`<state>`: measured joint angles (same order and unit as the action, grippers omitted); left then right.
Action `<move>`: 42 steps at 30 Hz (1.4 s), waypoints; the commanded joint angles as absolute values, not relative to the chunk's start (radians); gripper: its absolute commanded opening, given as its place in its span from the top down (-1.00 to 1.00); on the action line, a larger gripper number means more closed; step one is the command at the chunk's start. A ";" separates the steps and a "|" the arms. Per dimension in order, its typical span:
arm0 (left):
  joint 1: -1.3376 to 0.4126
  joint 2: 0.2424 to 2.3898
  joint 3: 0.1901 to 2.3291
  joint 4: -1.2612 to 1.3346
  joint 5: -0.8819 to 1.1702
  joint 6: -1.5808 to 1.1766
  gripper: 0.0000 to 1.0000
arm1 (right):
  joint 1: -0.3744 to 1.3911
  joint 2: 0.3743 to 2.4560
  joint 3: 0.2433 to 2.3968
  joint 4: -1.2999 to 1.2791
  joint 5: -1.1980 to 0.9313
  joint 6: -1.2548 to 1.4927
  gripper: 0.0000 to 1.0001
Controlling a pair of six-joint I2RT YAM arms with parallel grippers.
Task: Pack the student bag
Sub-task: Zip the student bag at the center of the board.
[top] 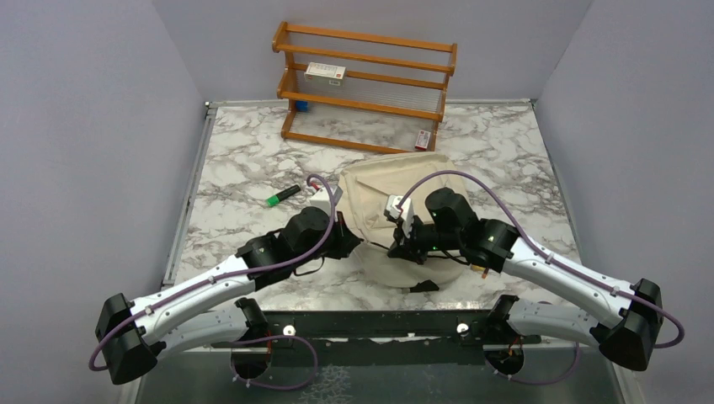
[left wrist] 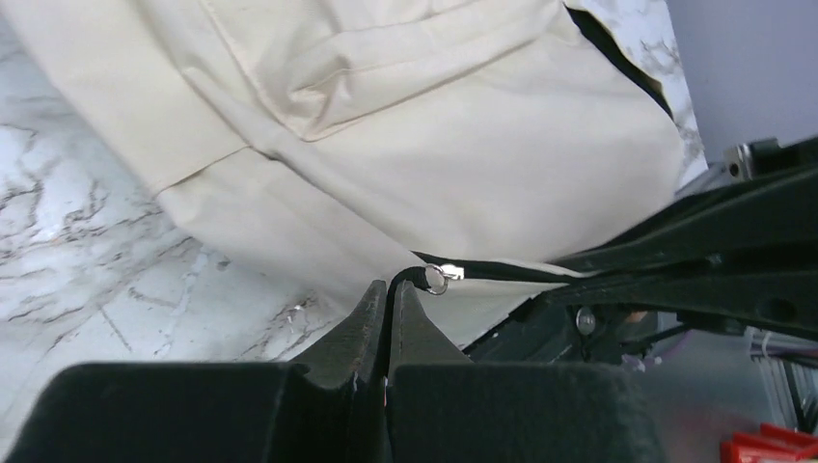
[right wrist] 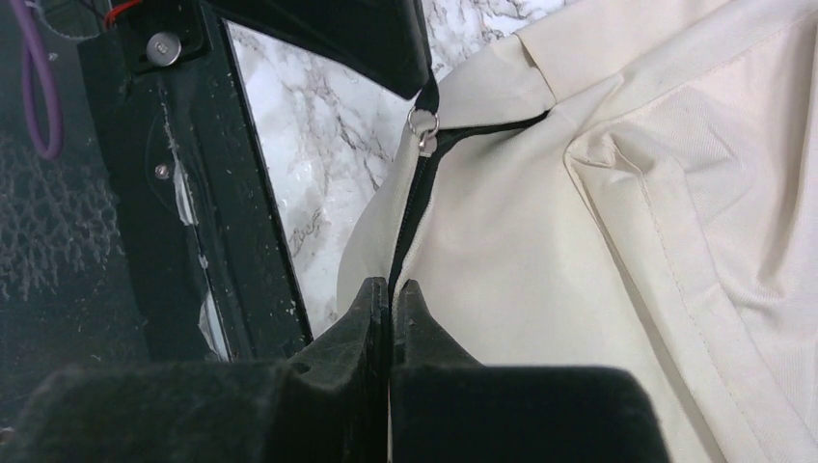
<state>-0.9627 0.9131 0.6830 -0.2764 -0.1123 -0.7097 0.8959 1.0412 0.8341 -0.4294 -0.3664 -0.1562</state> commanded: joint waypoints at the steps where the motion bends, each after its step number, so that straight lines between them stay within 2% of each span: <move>1: -0.911 0.895 0.732 -0.394 -0.295 -0.764 1.00 | 0.900 1.010 0.841 -0.506 -0.356 -0.130 0.99; 17: -0.670 0.980 0.672 -0.489 -0.254 -0.771 1.00 | 0.900 0.895 0.844 -0.537 -0.294 -0.088 0.99; 31: -0.523 1.203 0.688 -0.317 -0.161 -0.648 1.00 | 0.900 0.861 0.833 -0.561 -0.496 -0.109 0.99; 42: -0.459 1.323 0.722 -0.204 -0.080 -0.574 1.00 | 0.900 0.934 0.844 -0.555 -0.513 -0.101 0.99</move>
